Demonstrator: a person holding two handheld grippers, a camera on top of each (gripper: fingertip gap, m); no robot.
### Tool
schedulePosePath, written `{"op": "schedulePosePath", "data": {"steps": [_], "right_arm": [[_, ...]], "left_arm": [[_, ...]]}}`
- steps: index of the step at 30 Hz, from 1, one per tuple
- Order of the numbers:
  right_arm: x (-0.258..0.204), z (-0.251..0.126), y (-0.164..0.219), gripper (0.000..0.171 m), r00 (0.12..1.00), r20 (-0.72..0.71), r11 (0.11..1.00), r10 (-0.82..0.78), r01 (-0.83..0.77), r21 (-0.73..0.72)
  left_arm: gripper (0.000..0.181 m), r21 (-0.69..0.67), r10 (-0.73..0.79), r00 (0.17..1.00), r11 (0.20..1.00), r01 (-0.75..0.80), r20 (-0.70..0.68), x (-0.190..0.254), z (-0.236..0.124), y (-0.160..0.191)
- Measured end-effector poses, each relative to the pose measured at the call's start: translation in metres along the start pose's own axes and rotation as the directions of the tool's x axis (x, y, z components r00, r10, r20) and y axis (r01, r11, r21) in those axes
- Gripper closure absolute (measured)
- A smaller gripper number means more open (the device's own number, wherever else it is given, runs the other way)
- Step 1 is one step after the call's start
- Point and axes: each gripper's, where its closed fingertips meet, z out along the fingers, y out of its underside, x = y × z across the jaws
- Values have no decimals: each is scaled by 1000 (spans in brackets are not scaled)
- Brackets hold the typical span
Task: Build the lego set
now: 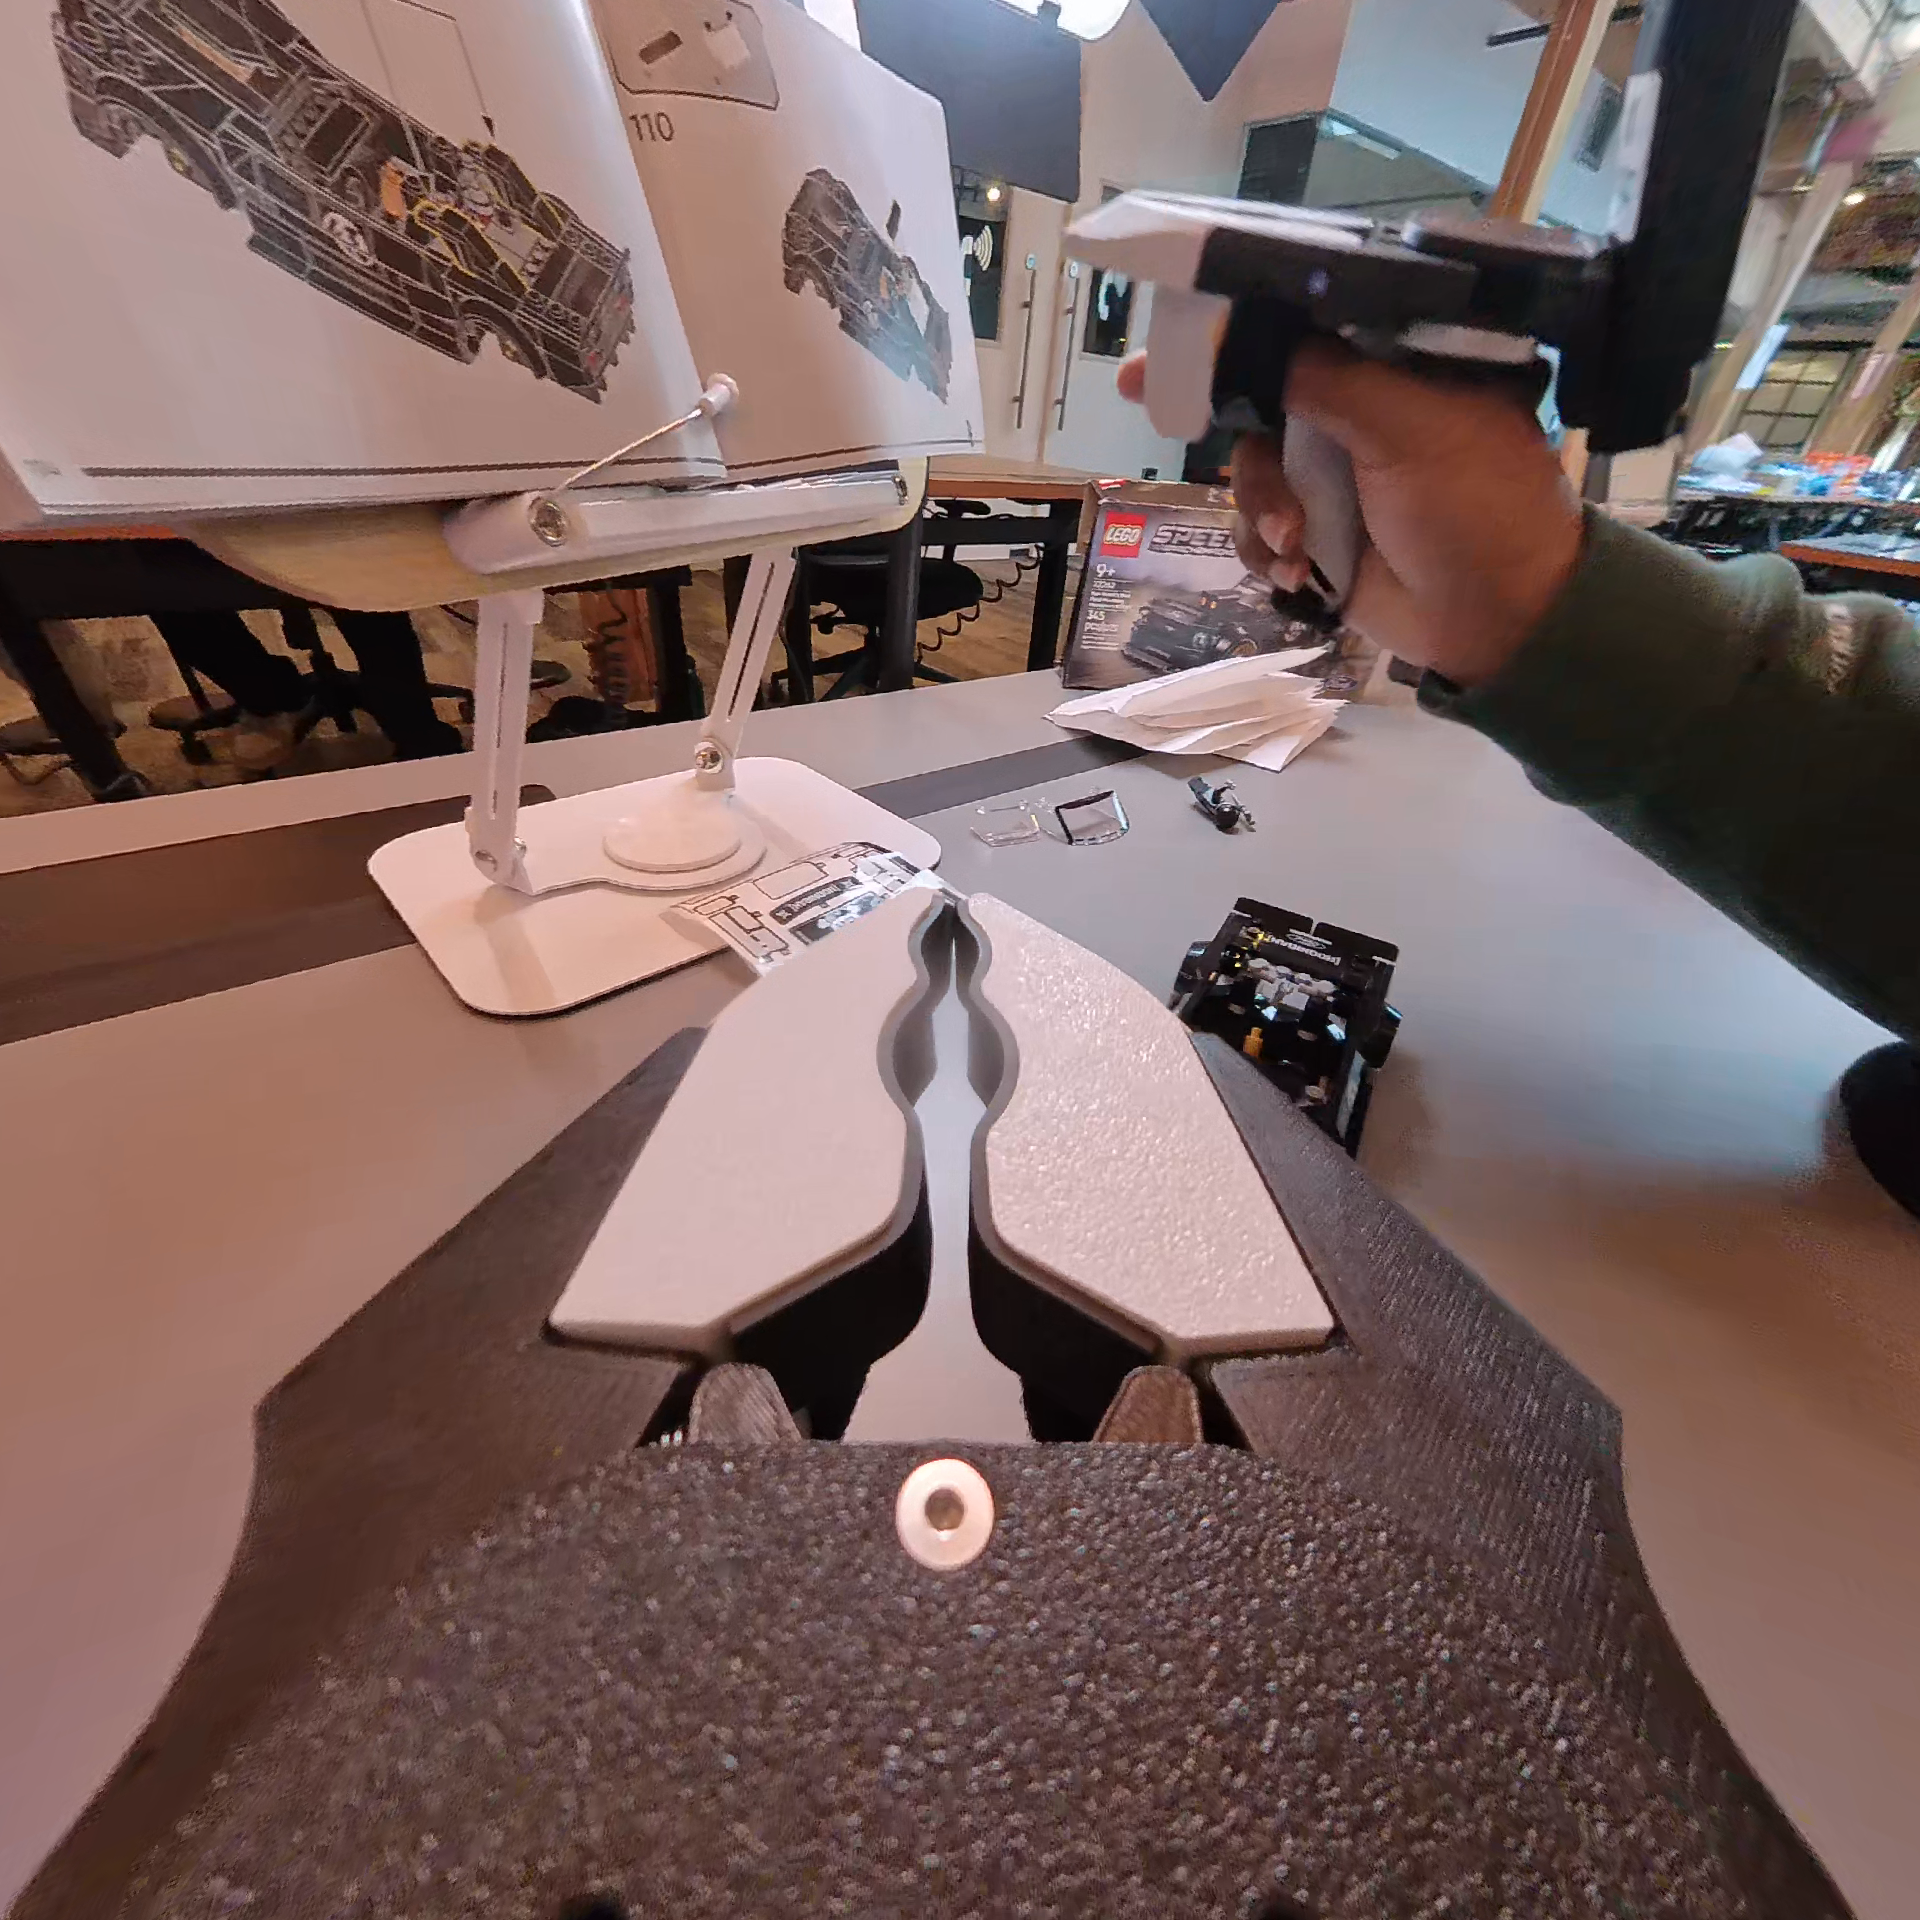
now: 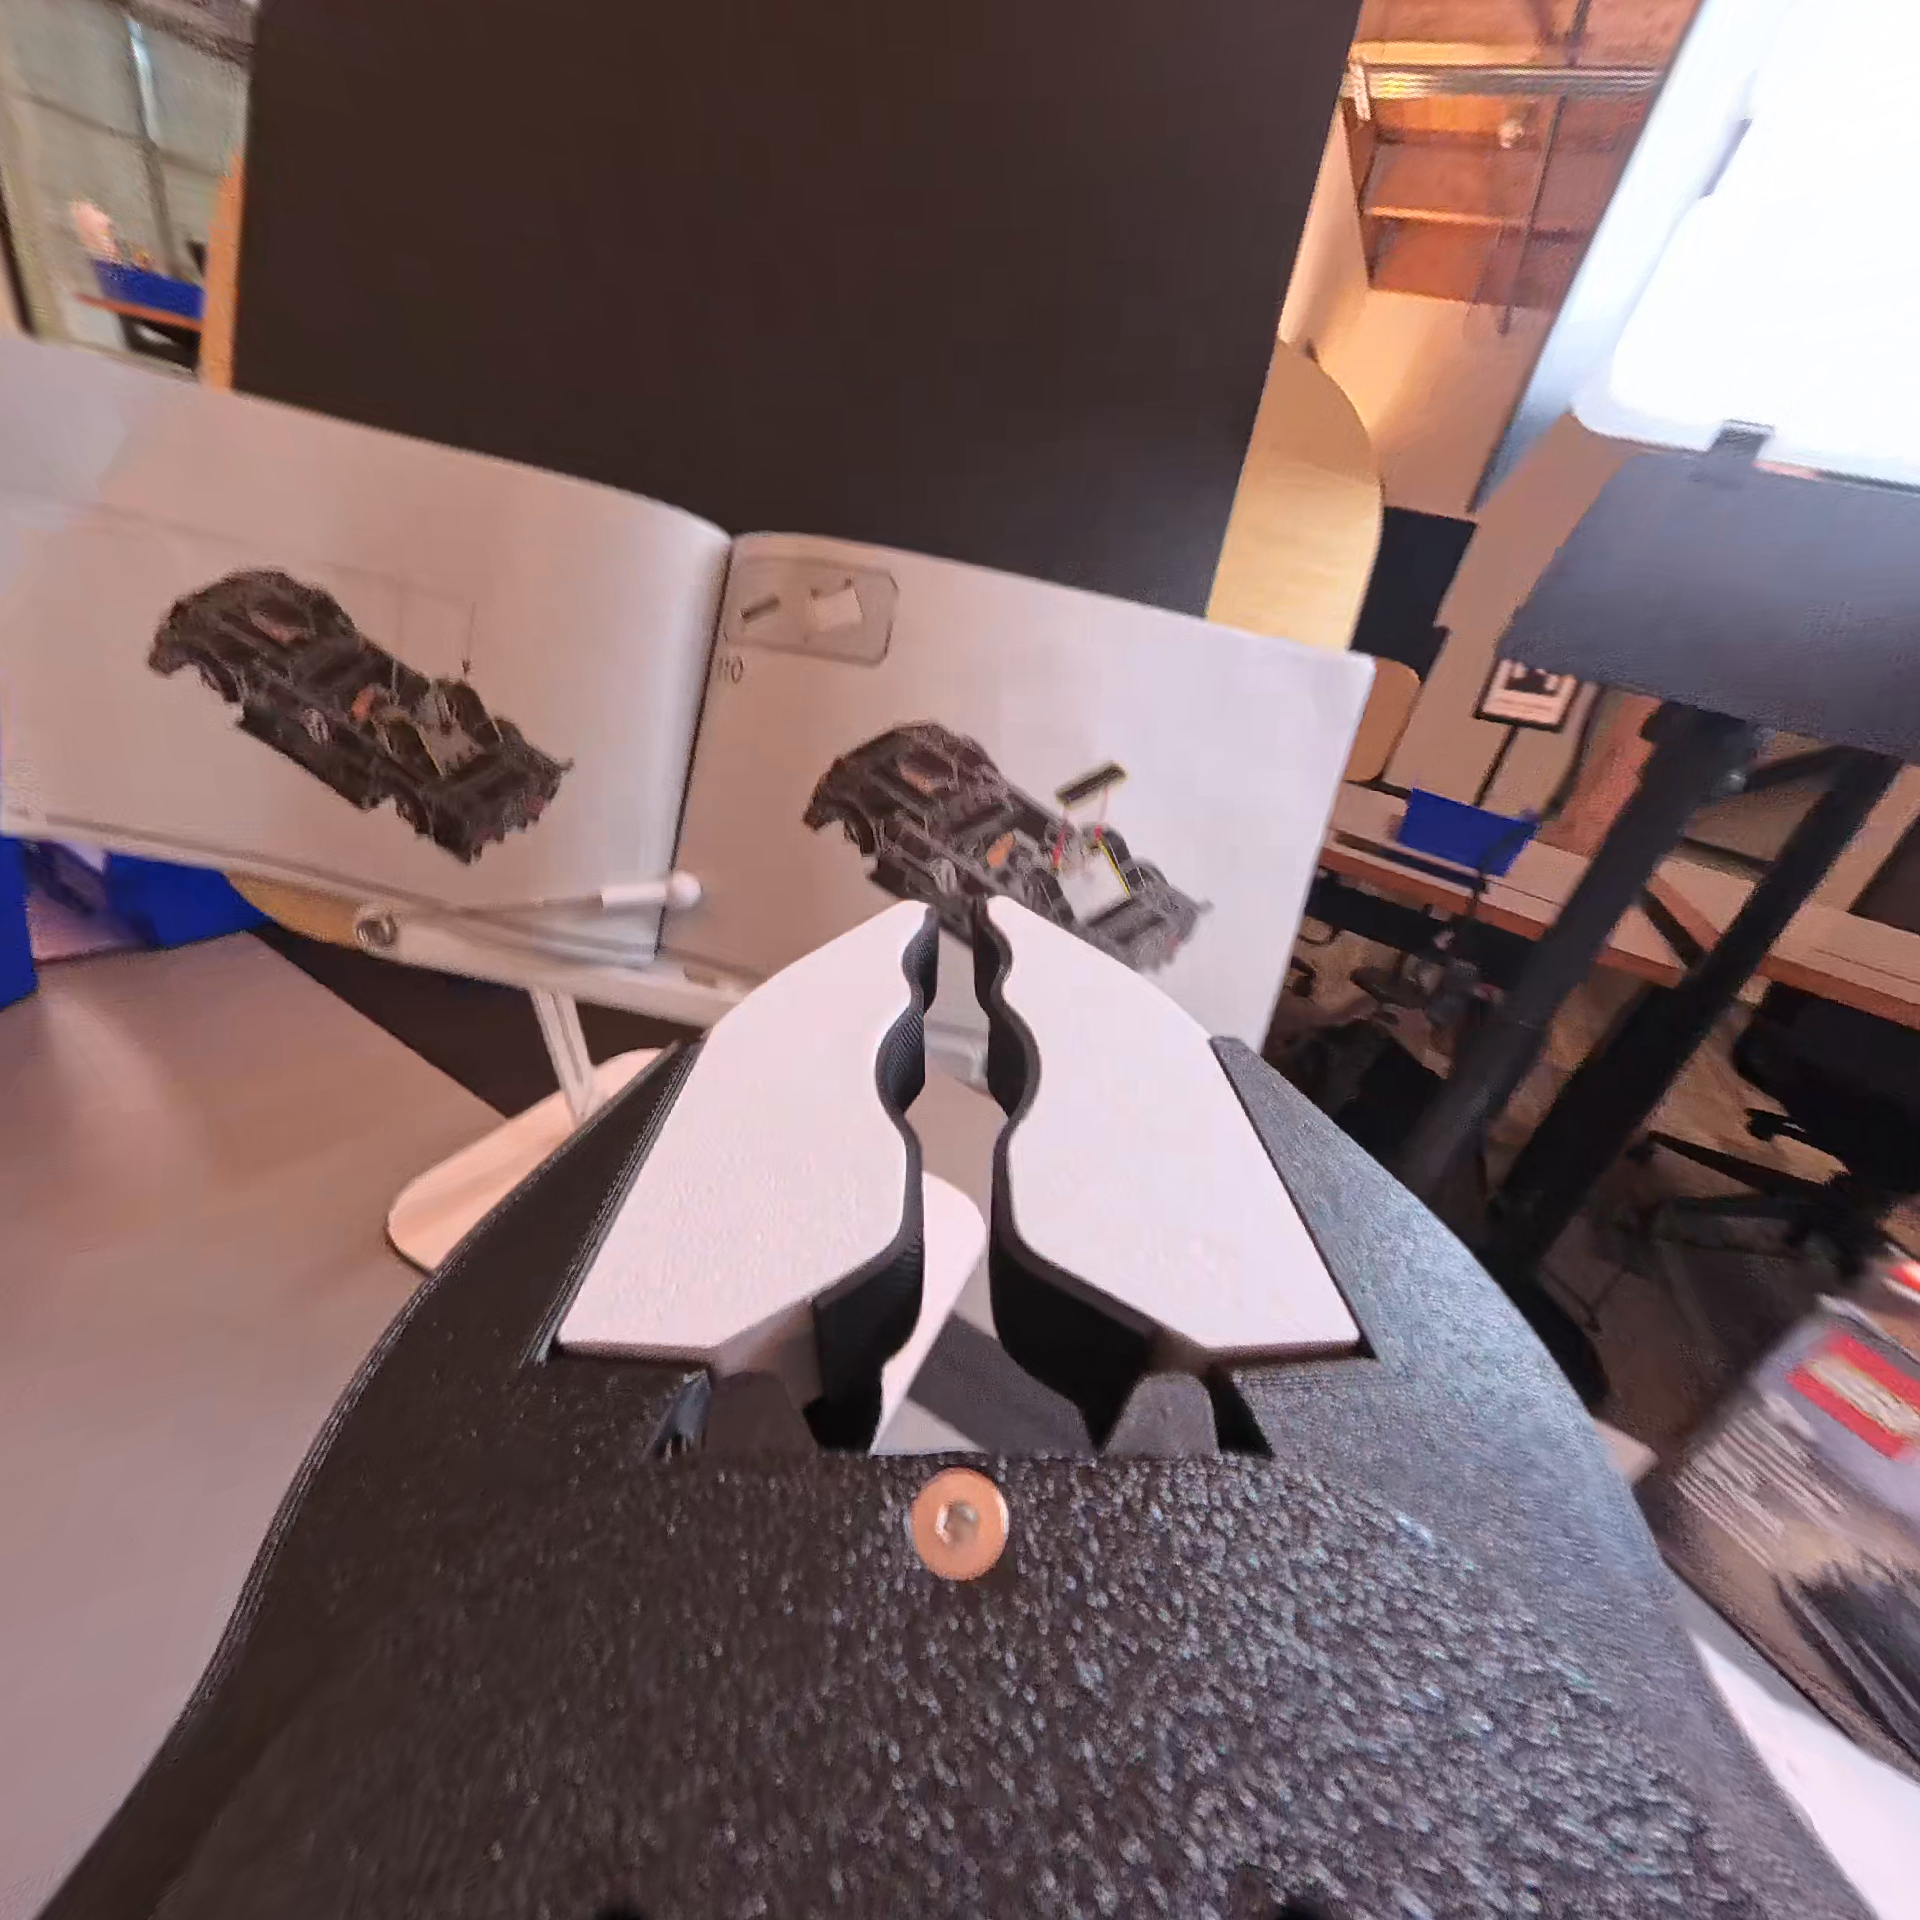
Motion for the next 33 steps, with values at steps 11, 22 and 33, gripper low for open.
{"op": "schedulePosePath", "data": {"steps": [11, 22, 33], "right_arm": [[-57, 62, -34, 165, 990, 142, 996, -2, -10, 85], [-57, 84, -33, 165, 992, 120, 997, -22, 13, 72], [-30, 73, -31, 165, 997, 68, 998, -33, 28, 63]], "left_arm": [[181, -20, 3, 1000, 1000, -3, 6, -3, 3, 6], [181, -1, -7, 1000, 1000, 7, -11, 0, 1, 0], [181, 7, 3, 1000, 1000, -3, -24, 3, 0, -3]]}}
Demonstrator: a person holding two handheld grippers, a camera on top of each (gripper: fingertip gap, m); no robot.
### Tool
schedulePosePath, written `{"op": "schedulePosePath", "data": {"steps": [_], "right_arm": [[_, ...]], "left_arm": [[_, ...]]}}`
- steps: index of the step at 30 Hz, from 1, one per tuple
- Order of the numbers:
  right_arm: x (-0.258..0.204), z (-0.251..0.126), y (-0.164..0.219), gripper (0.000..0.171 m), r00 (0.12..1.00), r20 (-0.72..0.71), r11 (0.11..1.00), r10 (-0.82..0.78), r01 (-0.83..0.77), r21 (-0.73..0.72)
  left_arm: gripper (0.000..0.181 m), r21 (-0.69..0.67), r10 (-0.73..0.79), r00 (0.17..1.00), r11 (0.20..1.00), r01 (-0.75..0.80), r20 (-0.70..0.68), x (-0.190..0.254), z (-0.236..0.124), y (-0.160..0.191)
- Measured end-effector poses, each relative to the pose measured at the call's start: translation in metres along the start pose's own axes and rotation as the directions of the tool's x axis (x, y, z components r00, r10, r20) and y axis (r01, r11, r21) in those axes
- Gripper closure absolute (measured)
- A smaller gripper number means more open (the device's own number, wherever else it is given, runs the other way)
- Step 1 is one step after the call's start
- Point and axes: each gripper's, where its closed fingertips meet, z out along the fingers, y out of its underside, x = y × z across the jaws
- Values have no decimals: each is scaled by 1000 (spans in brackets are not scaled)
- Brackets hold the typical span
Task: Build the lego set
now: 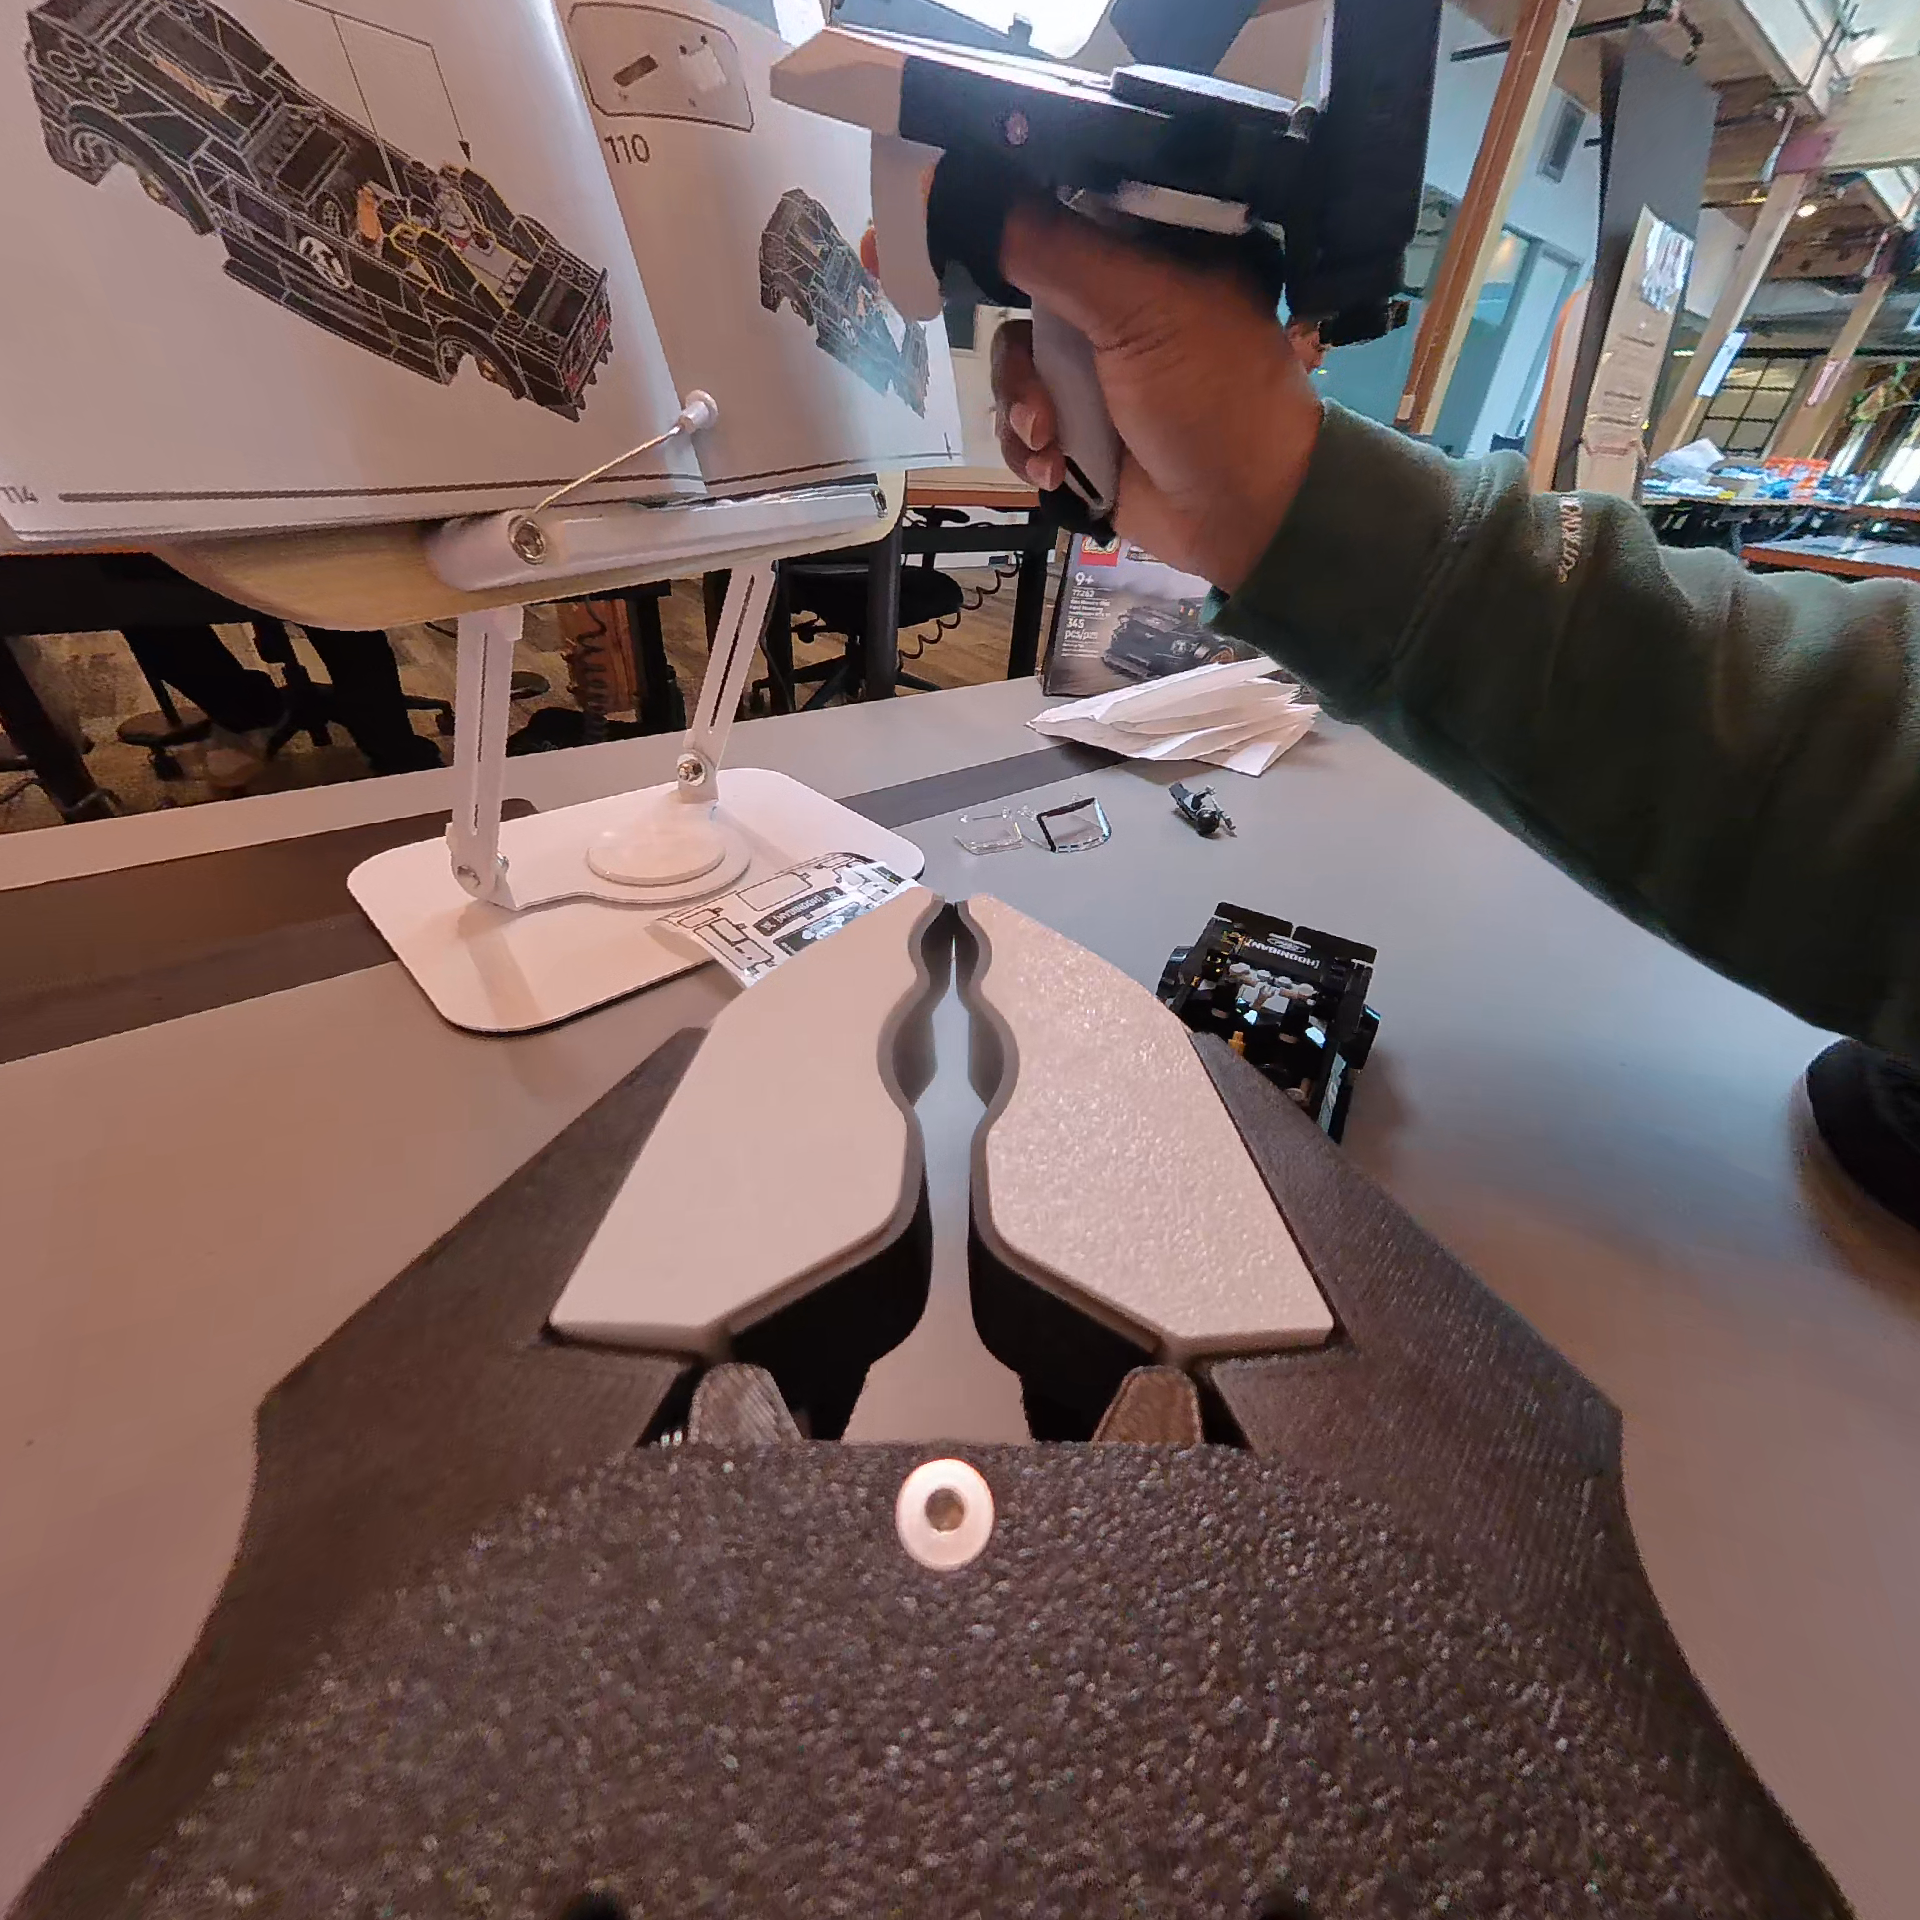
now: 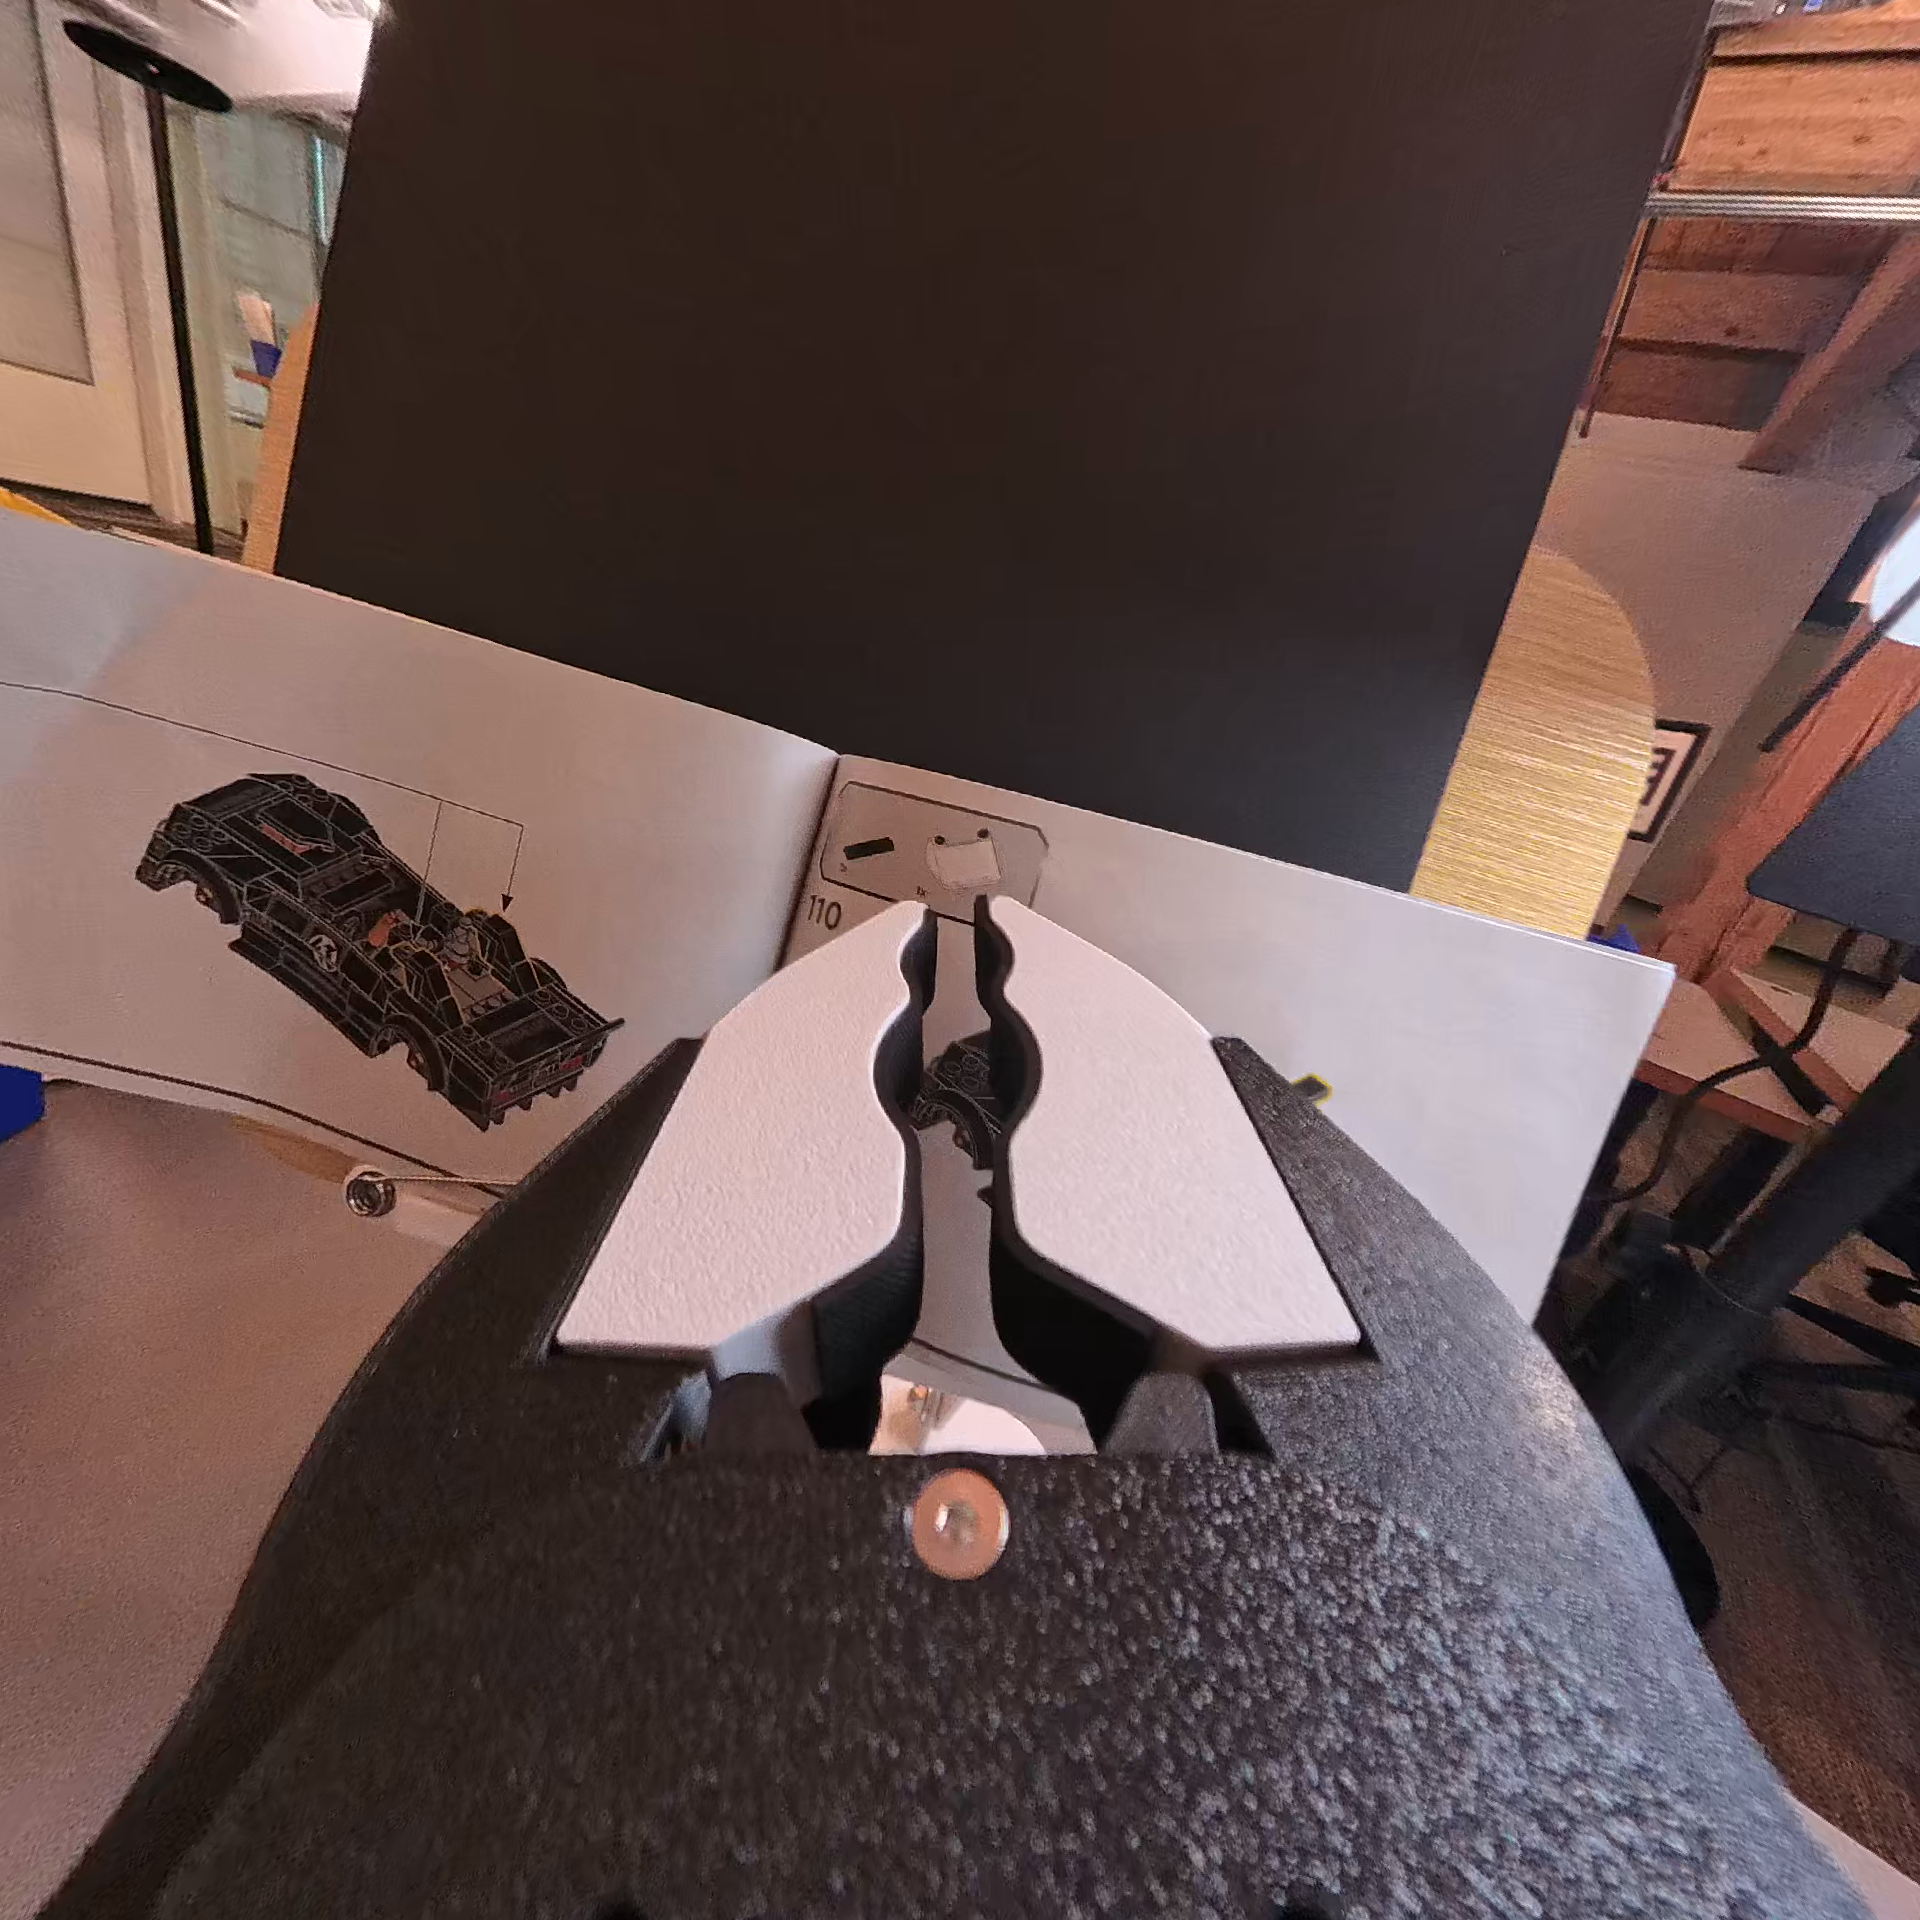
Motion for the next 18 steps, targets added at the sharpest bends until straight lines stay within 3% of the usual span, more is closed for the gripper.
{"op": "schedulePosePath", "data": {"steps": [18], "right_arm": [[8, -17, 6, 163, 999, -1, 999, -35, 35, -30]], "left_arm": [[181, -2, 25, 1000, 1000, -25, 3, 1, 0, 0]]}}
